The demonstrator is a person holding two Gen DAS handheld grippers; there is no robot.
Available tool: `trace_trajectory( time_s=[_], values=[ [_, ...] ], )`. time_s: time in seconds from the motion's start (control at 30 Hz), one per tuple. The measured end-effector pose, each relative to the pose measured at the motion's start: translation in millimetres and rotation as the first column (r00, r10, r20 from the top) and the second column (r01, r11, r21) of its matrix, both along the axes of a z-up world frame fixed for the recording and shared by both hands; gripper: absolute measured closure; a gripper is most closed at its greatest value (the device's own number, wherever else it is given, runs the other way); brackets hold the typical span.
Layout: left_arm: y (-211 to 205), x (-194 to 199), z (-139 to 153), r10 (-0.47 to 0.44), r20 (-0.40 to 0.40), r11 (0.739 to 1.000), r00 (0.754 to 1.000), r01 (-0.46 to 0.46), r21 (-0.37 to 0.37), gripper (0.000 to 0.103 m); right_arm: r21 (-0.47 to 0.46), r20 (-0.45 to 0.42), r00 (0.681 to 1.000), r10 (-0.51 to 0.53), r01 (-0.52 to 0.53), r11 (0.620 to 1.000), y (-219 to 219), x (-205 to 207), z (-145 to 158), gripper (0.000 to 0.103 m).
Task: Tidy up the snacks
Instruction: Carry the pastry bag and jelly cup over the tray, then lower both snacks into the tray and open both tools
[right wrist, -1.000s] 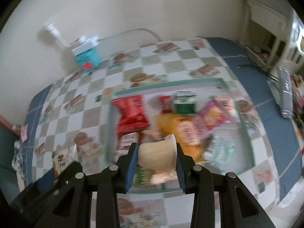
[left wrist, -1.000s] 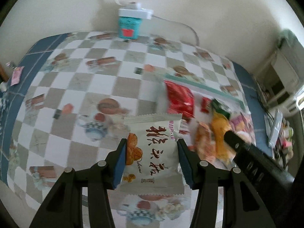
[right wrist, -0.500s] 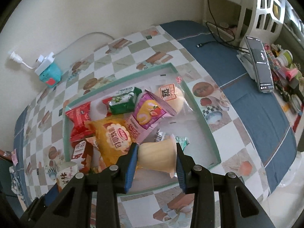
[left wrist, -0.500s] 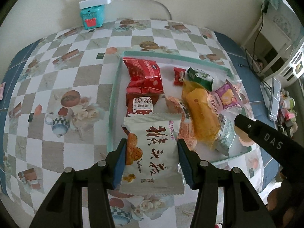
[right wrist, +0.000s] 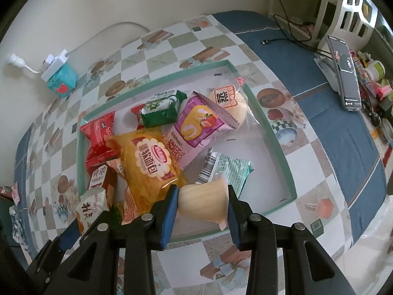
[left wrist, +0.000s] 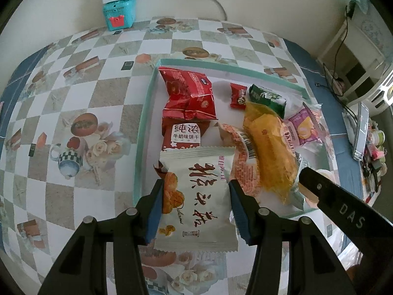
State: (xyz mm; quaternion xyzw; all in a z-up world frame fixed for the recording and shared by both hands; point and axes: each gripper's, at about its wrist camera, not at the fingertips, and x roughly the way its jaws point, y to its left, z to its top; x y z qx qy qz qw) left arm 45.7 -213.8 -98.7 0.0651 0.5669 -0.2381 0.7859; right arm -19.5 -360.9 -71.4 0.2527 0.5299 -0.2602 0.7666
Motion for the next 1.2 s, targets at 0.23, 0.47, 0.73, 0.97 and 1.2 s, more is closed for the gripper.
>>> trace_trajectory(
  time_s=[0.23,0.47,0.73,0.97,1.2],
  values=[
    [1.2,3.6,-2.8,0.012,-0.014,1.000,1.000,-0.012,-0.012,0.045,0.006,-0.019,1.000,0.003,-0.003,1.000,1.6,1.6,-2.8,0.063],
    [6.5,2.4,2.6,0.019,-0.008,0.999,1.000,-0.019,-0.029,0.033,0.018,-0.024,1.000,-0.001,0.001,1.000,1.9,1.7,-5.4,0.056],
    [31.9,4.4,9.8,0.097,0.001,0.995,0.995,-0.097,-0.030,0.024,0.015,-0.026,1.000,-0.011,0.011,1.000,6.5,-2.7,-5.8,0.030],
    [68.2,6.9,11.6,0.218,0.038,0.976,0.975,-0.219,0.017,0.007,-0.033,-0.020,1.000,0.023,-0.024,0.999,21.8,-7.4,-3.4,0.013],
    [110.4,4.9,6.7,0.319,0.060,0.943,0.946,-0.323,0.082,0.006,-0.062,0.010,0.996,0.085,-0.084,0.995,44.2,-13.6,-1.1,0.000]
  ],
)
